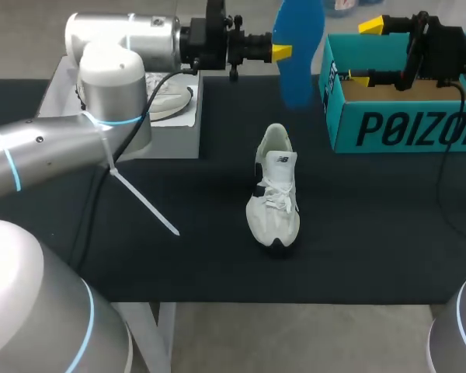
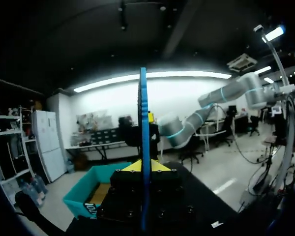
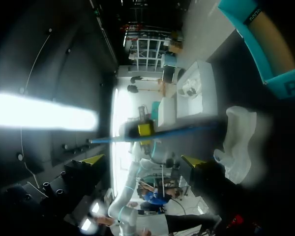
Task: Take the shoe out of the shoebox, open the shoe tongue, remove and reinsert the insole, then place the shoe into the shoebox
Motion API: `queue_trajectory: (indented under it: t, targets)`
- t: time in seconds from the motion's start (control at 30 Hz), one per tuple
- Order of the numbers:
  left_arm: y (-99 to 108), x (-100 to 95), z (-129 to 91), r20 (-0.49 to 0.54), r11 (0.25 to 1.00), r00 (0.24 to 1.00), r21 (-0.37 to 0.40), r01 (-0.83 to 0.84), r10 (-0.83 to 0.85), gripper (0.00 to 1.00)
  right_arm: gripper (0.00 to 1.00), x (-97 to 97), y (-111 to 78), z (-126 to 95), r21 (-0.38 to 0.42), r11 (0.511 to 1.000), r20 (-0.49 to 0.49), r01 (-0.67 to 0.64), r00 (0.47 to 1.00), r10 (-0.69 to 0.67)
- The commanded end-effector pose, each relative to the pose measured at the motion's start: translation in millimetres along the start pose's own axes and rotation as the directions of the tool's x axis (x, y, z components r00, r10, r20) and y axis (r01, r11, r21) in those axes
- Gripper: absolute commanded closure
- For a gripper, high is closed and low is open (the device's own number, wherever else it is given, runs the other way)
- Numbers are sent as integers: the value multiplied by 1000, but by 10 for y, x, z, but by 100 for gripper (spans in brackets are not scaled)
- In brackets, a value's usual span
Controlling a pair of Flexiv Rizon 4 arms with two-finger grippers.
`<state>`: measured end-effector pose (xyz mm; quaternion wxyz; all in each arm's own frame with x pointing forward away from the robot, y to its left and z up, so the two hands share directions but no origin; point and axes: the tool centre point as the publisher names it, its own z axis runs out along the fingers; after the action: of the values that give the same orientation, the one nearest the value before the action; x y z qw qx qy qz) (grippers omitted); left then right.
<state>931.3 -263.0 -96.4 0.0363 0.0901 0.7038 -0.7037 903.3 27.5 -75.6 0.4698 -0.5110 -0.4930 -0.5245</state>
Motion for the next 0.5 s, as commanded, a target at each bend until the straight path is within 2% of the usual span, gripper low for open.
queue_trajectory:
  t: [0.03, 0.07, 0.1, 0.2, 0.3, 0.4, 0.5]
  targets:
    - [29, 2, -38, -164, 502, 545, -243, -830, 822, 100, 0, -2, 8, 11, 0, 1000, 2, -1, 1000, 1]
    - [37, -11, -40, -196, 415, 470, -266, -870, 860, 100, 0, -2, 8, 11, 0, 1000, 2, -1, 1000, 1]
    - [38, -9, -41, -184, 397, 451, -268, -878, 873, 100, 0, -2, 8, 11, 0, 1000, 2, -1, 1000, 1]
    - [18, -32, -32, -210, 250, 320, -299, -921, 924, 100, 0, -2, 8, 11, 0, 1000, 2, -1, 1000, 1]
    - [13, -42, -9, -265, 59, 149, -319, -946, 953, 100, 0, -2, 8, 11, 0, 1000, 2, -1, 1000, 1]
    - [11, -44, 19, -321, -121, -18, -304, -945, 947, 100, 0, -2, 8, 11, 0, 1000, 2, -1, 1000, 1]
    - [26, -33, 38, -358, -253, -143, -281, -926, 923, 100, 0, -2, 8, 11, 0, 1000, 2, -1, 1000, 1]
